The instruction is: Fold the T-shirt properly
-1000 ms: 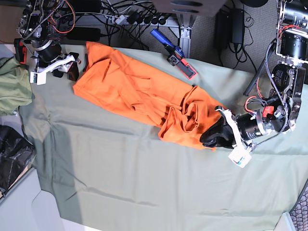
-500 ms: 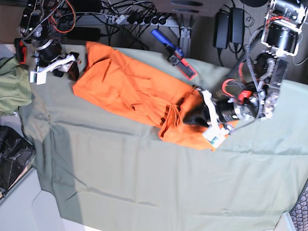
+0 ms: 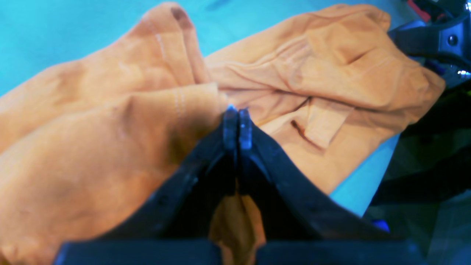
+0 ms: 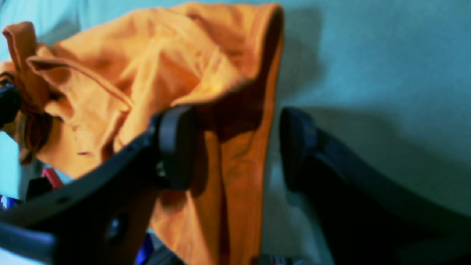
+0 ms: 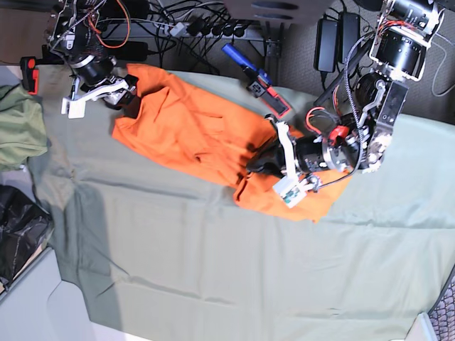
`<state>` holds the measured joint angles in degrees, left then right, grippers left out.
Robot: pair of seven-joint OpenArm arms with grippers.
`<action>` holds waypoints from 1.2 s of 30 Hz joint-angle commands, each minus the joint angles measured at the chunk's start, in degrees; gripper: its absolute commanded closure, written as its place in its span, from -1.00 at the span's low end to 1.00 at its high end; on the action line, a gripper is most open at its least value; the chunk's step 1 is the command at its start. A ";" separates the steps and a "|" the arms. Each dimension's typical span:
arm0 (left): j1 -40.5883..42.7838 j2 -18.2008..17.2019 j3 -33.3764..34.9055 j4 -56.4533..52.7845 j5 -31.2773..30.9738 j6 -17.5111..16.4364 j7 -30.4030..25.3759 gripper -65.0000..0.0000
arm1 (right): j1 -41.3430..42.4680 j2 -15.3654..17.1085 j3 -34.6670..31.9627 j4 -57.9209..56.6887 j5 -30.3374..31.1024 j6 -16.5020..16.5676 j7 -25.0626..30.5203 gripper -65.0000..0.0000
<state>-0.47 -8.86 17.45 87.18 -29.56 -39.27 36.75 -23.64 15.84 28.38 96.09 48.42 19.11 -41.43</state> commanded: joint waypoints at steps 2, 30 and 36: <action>-0.81 -0.57 -0.07 0.87 -2.29 -0.73 -0.92 1.00 | 0.13 0.35 0.48 0.87 1.31 5.16 -0.04 -0.11; -0.79 -0.83 -0.04 1.05 -5.16 -0.73 2.10 1.00 | -2.05 2.58 1.09 2.49 7.78 6.67 -3.98 -0.11; -0.74 -1.20 -0.04 1.05 -5.16 -0.73 2.49 1.00 | -1.92 1.92 1.09 2.73 8.59 6.88 -4.09 -0.11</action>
<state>-0.47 -10.00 17.52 87.20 -33.65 -39.27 40.29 -25.71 16.99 29.10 97.67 55.77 19.44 -46.35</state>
